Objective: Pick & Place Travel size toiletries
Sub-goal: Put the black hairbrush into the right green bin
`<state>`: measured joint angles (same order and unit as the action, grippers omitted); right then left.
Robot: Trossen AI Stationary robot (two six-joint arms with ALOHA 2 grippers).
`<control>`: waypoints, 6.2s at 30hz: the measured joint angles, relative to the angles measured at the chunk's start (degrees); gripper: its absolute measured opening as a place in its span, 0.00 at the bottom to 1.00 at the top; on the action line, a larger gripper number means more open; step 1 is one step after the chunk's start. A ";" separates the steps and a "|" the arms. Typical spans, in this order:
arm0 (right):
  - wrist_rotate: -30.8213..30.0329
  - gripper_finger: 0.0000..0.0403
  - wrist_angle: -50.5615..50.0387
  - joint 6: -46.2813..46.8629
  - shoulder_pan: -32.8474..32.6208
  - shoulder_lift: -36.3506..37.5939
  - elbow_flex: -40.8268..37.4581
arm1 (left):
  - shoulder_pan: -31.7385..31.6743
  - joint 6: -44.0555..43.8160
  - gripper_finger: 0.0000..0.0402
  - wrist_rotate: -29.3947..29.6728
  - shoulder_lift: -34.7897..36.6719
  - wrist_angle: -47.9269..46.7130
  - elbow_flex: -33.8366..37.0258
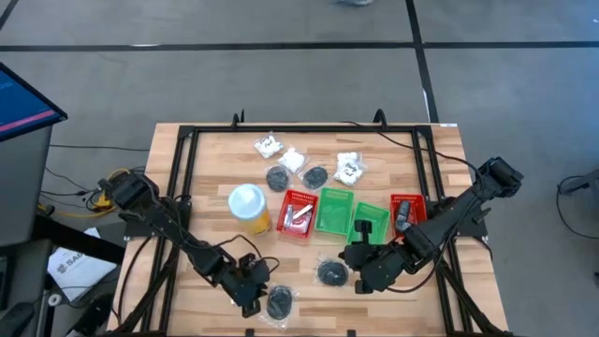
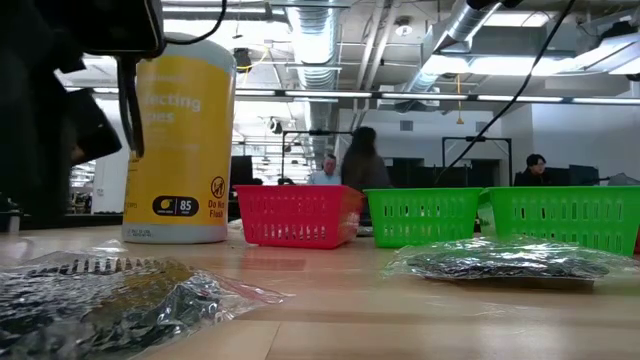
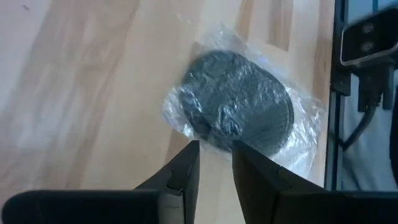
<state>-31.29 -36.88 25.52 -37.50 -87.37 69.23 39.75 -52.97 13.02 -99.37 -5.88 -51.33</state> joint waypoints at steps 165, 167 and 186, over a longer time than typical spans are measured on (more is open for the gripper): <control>18.20 0.51 34.38 -26.10 18.25 -0.09 0.02 | -19.02 48.48 0.00 3.65 30.80 21.28 2.10; 18.32 0.45 34.38 -26.10 18.49 -0.09 0.02 | -19.79 48.48 0.00 3.67 30.80 21.30 2.10; 17.72 0.04 34.14 -27.43 18.56 0.06 0.02 | -21.09 51.24 0.01 6.16 30.75 21.50 2.10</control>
<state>-13.57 -2.74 -1.91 -18.94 -87.32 69.25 18.65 -1.74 19.18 -68.62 15.62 -49.23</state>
